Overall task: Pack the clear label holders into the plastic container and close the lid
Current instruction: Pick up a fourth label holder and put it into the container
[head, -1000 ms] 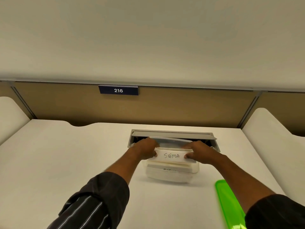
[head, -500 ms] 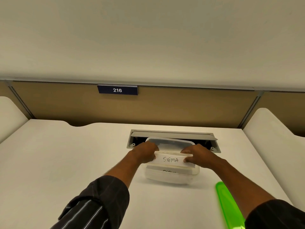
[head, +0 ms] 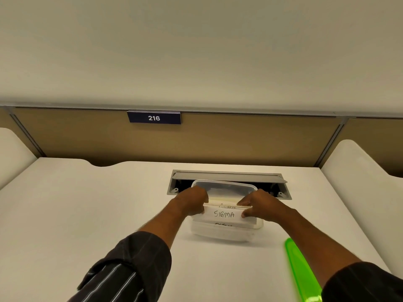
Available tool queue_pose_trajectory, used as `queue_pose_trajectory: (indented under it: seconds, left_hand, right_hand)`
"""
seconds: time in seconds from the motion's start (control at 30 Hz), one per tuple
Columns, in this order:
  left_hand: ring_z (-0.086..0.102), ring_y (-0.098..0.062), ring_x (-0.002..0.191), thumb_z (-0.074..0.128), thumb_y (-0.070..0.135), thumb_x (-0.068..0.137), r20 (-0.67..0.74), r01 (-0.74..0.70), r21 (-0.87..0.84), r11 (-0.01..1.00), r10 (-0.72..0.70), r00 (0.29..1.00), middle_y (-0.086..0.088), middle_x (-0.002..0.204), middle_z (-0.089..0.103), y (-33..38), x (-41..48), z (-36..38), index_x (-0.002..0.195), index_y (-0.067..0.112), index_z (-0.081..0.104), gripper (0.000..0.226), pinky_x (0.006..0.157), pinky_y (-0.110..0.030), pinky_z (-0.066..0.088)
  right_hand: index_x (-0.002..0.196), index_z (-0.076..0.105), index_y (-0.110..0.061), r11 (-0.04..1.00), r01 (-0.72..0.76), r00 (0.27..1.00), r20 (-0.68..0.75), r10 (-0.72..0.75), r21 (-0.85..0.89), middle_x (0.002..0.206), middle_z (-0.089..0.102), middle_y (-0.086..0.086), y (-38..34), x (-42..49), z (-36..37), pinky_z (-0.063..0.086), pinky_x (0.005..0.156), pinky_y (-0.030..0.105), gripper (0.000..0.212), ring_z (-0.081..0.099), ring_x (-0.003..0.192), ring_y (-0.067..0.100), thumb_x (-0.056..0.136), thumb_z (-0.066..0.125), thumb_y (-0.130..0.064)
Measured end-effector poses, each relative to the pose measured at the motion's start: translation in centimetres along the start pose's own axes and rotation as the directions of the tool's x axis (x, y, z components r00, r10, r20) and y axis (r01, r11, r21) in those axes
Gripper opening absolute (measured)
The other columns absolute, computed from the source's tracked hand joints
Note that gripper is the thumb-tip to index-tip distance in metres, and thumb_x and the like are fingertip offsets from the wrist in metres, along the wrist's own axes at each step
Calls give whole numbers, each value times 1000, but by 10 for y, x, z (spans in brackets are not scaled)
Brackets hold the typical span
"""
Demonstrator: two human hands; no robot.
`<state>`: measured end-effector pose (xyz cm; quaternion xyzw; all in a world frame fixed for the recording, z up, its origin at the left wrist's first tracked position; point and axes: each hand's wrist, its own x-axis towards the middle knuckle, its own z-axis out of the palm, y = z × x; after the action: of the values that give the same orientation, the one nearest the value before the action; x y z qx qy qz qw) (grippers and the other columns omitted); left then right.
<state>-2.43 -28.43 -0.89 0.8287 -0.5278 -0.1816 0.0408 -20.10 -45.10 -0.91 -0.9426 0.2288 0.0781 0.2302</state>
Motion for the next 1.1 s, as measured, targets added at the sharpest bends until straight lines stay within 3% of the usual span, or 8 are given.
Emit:
queue_pose_trajectory:
  seconds: [0.37,0.7,0.9,1.1]
  left_hand:
    - [60,-28,117,59,9,93,14,-16,11,1000,16,1000,-11,134,58,1,4,17,133,12,57,41,100,-33,46]
    - [66,-27,106,72,11,83,50,-34,79,996,30,998,-13,123,65,0,10,24,122,8,65,40,95,-33,51]
    - [65,-28,106,69,7,85,33,-25,94,995,22,999,-14,122,65,-2,11,30,121,7,65,37,94,-33,50]
    - [66,-28,103,68,6,85,35,-38,133,990,34,999,-14,120,65,-6,11,33,120,9,67,35,92,-33,52]
  right_hand:
    - [125,63,-17,988,27,996,92,-12,-155,124,66,2,1,4,16,47,86,24,42,63,106,18,84,70,-24]
    - [120,66,-16,982,17,997,79,-3,-187,120,69,2,3,9,21,48,86,24,42,65,103,17,80,74,-25]
    - [122,65,-17,978,41,996,84,-25,-203,124,67,2,4,9,26,49,90,28,39,64,105,19,84,70,-24]
    - [113,69,-19,973,43,995,93,-22,-228,113,71,0,6,10,26,45,82,23,36,64,100,16,79,74,-27]
